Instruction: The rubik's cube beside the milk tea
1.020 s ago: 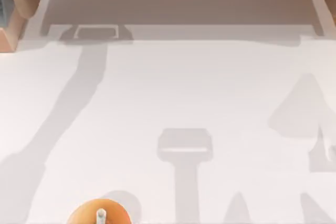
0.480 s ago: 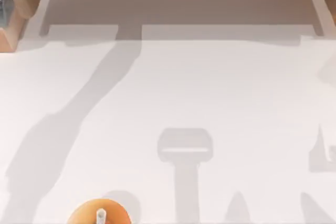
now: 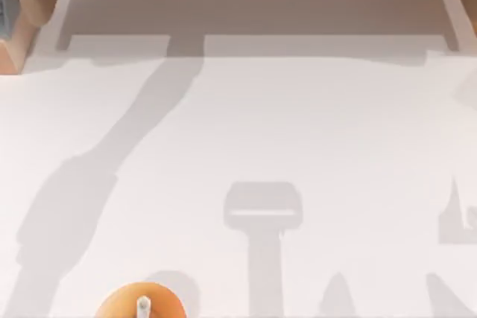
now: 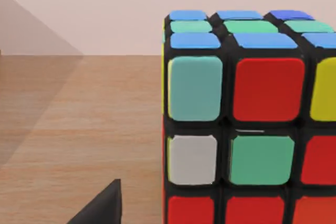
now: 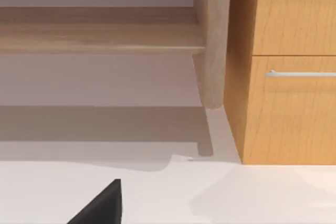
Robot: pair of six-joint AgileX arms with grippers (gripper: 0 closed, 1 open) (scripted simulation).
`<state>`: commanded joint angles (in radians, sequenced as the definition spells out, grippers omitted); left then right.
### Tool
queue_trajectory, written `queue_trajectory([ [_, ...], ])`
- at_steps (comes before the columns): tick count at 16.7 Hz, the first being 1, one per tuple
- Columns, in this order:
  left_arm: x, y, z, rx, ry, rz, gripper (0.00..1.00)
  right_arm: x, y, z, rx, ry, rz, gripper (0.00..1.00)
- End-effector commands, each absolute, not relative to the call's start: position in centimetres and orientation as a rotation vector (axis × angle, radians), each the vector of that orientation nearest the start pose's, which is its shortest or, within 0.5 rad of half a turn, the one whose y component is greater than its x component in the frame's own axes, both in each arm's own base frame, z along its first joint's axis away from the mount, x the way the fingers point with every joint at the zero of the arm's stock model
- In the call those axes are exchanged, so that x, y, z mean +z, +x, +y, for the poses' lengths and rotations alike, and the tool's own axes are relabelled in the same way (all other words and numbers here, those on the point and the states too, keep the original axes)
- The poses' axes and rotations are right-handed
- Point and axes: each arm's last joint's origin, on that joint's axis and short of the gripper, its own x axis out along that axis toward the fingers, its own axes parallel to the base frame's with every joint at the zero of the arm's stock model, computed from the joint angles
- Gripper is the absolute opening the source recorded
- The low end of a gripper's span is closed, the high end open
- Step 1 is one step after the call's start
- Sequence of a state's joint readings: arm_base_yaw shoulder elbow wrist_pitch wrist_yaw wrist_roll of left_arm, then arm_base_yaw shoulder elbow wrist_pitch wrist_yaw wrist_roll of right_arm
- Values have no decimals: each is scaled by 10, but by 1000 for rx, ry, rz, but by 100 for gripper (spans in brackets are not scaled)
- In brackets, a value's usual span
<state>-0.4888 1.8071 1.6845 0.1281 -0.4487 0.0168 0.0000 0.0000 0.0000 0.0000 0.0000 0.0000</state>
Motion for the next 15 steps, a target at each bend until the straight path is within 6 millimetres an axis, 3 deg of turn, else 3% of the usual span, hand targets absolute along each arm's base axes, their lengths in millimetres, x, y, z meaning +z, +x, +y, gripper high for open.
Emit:
queue_trajectory([
  [6, 387, 434, -187, -20, -1, -1, 100, 160, 106, -1, 0, 0, 0, 100],
  [11, 386, 437, -187, -20, 0, 0, 100, 160, 106, -1, 0, 0, 0, 100],
  [15, 386, 437, -187, -20, 0, 0, 70, 160, 106, -1, 0, 0, 0, 100],
])
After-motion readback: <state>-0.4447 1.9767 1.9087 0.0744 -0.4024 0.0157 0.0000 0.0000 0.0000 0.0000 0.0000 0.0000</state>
